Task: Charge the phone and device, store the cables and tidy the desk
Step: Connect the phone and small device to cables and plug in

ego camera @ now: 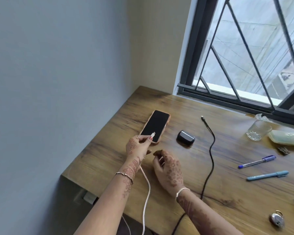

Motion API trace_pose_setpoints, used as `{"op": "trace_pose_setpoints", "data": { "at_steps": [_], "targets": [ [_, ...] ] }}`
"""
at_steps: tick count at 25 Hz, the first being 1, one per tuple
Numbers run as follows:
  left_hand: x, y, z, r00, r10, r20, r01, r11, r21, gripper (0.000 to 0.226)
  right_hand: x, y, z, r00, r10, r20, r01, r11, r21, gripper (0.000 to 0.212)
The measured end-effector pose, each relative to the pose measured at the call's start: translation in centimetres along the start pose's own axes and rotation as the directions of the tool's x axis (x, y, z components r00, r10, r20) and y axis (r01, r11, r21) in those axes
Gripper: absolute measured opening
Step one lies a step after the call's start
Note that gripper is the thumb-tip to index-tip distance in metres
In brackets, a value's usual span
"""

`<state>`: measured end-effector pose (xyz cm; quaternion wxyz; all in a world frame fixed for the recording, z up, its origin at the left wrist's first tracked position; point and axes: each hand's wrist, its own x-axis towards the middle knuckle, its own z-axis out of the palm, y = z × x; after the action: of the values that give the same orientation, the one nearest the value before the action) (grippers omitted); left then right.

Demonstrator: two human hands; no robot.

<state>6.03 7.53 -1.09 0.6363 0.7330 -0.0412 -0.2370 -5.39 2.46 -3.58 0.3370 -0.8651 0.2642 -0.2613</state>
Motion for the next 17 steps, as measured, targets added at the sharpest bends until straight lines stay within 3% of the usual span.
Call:
{"op": "trace_pose_setpoints", "data": {
  "at_steps": [4,9,13,17],
  "targets": [
    [0.2,-1.2,-1.6,0.997,0.051,-0.056,-0.045,0.993,0.110,0.012,4.5,0.2,-0.5,0.995,-0.008,-0.099,0.009,1.000,0.012,0.015],
    [-0.3,-1.3,-2.3,0.992,0.109,-0.069,-0.079,0.937,0.340,0.013,10.3,0.5,-0.1,0.999,-0.016,-0.035,0.015,0.999,-0.038,0.024],
    [-0.8,-1.0,-2.3,0.991,0.132,-0.038,-0.086,0.817,0.570,0.014,13.0,0.4,0.3,0.999,0.011,0.050,-0.004,0.990,-0.139,0.038],
    [-0.9,-1.8,-2.3,0.960,0.279,-0.010,-0.177,0.637,0.750,0.027,15.7,0.4,0.3,0.985,0.111,0.131,-0.080,0.973,-0.216,0.048]
  ]
}}
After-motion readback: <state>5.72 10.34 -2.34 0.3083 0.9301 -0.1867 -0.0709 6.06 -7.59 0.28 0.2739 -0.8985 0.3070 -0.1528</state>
